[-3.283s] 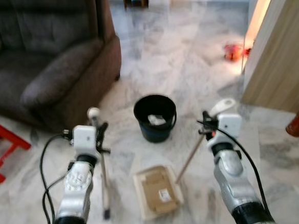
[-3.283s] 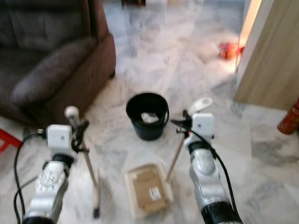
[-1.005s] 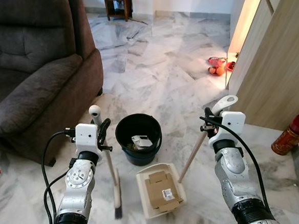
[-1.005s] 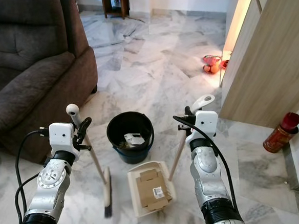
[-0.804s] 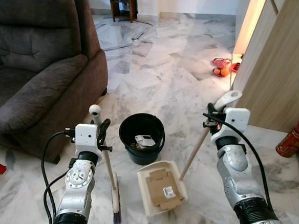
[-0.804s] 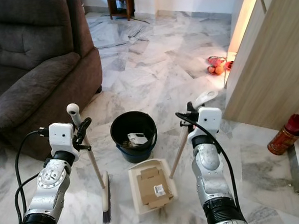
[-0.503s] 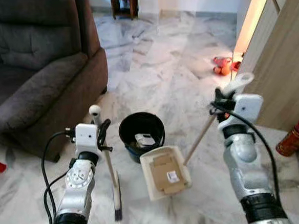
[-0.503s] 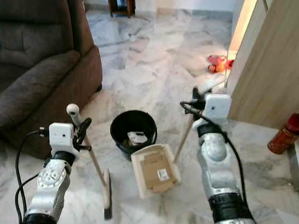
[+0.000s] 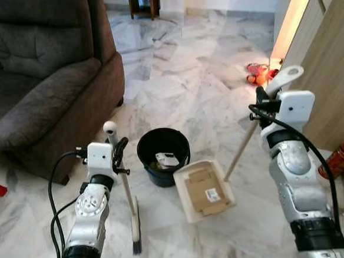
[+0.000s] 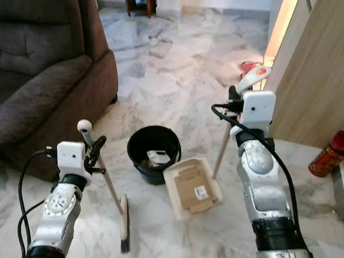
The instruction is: Sweep floor
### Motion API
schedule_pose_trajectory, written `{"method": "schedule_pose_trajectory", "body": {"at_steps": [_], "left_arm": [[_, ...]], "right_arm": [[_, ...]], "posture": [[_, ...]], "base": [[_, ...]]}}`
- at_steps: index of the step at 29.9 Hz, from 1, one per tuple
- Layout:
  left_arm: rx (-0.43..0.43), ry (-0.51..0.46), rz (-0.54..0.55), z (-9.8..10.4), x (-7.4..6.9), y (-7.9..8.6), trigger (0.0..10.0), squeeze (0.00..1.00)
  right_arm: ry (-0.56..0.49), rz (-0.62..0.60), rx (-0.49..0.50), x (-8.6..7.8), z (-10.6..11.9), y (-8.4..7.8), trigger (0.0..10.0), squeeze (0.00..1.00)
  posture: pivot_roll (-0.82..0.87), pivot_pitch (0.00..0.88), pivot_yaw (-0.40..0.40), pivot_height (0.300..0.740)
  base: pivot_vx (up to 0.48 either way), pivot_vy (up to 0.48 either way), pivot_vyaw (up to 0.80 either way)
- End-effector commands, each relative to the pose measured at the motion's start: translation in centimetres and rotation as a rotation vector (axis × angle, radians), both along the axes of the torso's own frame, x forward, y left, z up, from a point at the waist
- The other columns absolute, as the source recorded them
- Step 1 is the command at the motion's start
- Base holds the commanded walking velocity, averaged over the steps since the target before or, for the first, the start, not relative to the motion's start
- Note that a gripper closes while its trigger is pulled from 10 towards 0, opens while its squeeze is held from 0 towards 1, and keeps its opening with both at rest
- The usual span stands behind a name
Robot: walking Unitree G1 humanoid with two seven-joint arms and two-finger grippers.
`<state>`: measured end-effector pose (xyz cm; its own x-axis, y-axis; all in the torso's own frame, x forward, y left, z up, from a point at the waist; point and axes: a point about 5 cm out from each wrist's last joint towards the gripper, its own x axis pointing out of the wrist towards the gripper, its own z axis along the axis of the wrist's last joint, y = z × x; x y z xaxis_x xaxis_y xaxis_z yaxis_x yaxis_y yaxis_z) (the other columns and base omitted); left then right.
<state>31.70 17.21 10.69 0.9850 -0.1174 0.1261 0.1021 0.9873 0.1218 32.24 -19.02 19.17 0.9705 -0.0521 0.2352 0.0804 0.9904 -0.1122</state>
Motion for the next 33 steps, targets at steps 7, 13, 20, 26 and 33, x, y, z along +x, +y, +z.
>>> {"method": "schedule_pose_trajectory", "body": {"at_steps": [7, 13, 20, 26, 33], "left_arm": [[-0.003, -0.014, -0.006, 0.3, 0.1, 0.0, 10.0, 0.00], [-0.004, -0.014, -0.007, 0.3, 0.1, 0.0, 10.0, 0.00], [-0.006, -0.017, -0.007, 0.4, 0.1, 0.0, 10.0, 0.00], [-0.006, -0.023, -0.007, 0.4, 0.1, 0.0, 10.0, 0.00], [-0.005, -0.046, 0.001, 0.7, 0.0, 0.2, 10.0, 0.00]], "right_arm": [[-0.031, 0.036, -0.082, -0.7, 3.7, 0.2, 10.0, 0.00], [-0.103, 0.034, -0.075, -0.8, 6.7, 0.8, 10.0, 0.00], [-0.211, -0.041, -0.047, -1.5, 10.0, 0.1, 10.0, 0.00], [-0.265, -0.103, -0.018, -1.9, 11.1, -0.6, 10.0, 0.00], [-0.339, -0.060, 0.048, -2.2, 11.5, 0.4, 10.0, 0.00]], "posture": [[-0.03, 0.095, 0.011, 0.740], [-0.03, 0.094, 0.011, 0.740], [-0.03, 0.094, 0.011, 0.740], [-0.03, 0.090, 0.012, 0.740], [-0.03, 0.090, 0.012, 0.740]], "base": [[0.000, 0.000, 0.00], [0.000, 0.000, 0.00], [0.000, 0.000, 0.00], [0.000, 0.000, 0.00], [0.000, 0.000, 0.00]]}}
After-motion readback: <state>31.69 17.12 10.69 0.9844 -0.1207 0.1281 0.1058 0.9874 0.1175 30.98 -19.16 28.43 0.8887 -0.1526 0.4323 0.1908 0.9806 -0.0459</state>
